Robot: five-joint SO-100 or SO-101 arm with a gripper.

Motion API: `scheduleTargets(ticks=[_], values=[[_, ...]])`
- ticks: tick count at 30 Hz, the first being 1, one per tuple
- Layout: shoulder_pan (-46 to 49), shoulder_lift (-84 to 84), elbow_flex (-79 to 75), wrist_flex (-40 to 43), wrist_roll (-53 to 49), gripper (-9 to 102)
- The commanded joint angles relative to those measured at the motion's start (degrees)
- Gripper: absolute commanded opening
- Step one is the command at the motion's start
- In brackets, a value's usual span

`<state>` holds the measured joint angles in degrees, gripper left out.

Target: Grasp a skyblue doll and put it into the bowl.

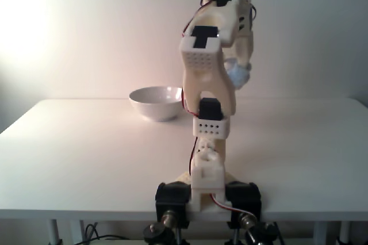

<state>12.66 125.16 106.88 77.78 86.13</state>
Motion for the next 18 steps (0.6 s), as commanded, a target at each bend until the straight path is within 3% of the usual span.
scheduleTargets(ticks=[1, 18], values=[[-1.8, 0.0, -3.9, 0.3, 0.1, 0], [-9.2, -12.2, -19.1, 0.2, 0.0, 0]])
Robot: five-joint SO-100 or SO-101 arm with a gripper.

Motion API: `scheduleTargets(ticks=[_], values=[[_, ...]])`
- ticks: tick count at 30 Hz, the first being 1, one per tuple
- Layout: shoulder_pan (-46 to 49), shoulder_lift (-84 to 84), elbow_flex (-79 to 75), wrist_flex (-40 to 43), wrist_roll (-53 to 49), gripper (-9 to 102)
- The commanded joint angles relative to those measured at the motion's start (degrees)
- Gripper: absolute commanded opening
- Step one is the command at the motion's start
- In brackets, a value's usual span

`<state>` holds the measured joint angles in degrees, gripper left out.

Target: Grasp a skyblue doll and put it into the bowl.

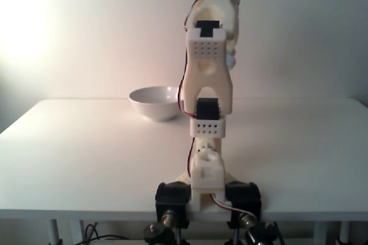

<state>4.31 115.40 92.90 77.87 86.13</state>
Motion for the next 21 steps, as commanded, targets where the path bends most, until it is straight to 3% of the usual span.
scheduleTargets(ticks=[1, 21], values=[[-1.3, -4.0, -6.8, 0.1, 0.0, 0], [-12.7, -32.5, -33.0, 0.1, -0.7, 0]])
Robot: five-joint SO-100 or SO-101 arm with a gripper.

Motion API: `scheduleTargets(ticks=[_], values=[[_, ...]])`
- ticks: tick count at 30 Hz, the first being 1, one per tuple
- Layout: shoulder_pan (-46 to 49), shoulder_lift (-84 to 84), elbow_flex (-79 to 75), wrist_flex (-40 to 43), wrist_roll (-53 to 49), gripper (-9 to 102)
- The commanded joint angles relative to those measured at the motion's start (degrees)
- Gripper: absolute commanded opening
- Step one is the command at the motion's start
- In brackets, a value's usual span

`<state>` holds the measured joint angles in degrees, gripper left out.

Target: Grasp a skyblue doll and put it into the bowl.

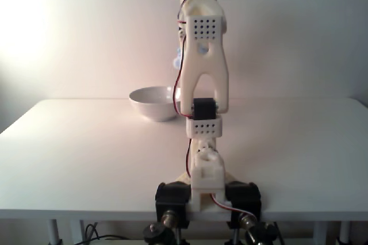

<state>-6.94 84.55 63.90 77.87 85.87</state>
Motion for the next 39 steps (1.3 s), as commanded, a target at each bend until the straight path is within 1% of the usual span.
scheduleTargets(ticks=[1, 8, 26, 33, 39], values=[[-2.0, -2.7, -4.8, 0.1, -0.4, 0], [-4.9, -10.1, -10.9, -0.5, -0.4, 0], [-7.6, -29.4, -30.4, -0.6, -0.5, 0], [-10.0, -35.1, -38.1, -0.7, -4.7, 0], [-11.6, -38.1, -41.8, -0.7, -5.4, 0]])
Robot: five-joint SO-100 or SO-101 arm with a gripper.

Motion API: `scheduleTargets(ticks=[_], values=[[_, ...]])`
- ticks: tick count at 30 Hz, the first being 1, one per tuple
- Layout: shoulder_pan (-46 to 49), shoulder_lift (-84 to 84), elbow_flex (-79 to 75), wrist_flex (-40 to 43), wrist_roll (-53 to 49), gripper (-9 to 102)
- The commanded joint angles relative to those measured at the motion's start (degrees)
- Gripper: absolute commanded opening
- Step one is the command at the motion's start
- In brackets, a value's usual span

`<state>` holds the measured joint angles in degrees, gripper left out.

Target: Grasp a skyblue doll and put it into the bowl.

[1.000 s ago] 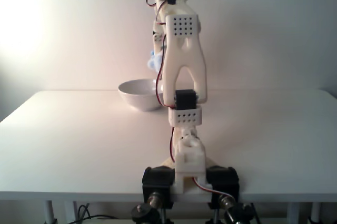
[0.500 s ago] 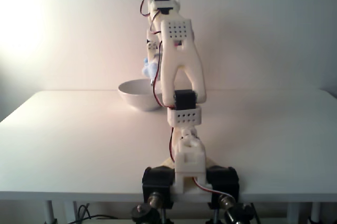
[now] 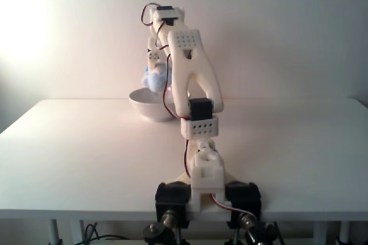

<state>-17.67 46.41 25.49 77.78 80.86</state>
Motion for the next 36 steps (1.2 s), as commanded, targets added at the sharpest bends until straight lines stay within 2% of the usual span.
scheduleTargets(ticks=[1, 24, 27, 36], values=[[-0.9, -0.3, -4.0, -0.6, -0.4, 1], [1.3, -1.4, -4.3, -0.6, -0.4, 3], [2.1, -1.6, -3.9, -0.6, -0.4, 11], [2.4, -4.6, -4.6, -0.5, -0.4, 49]])
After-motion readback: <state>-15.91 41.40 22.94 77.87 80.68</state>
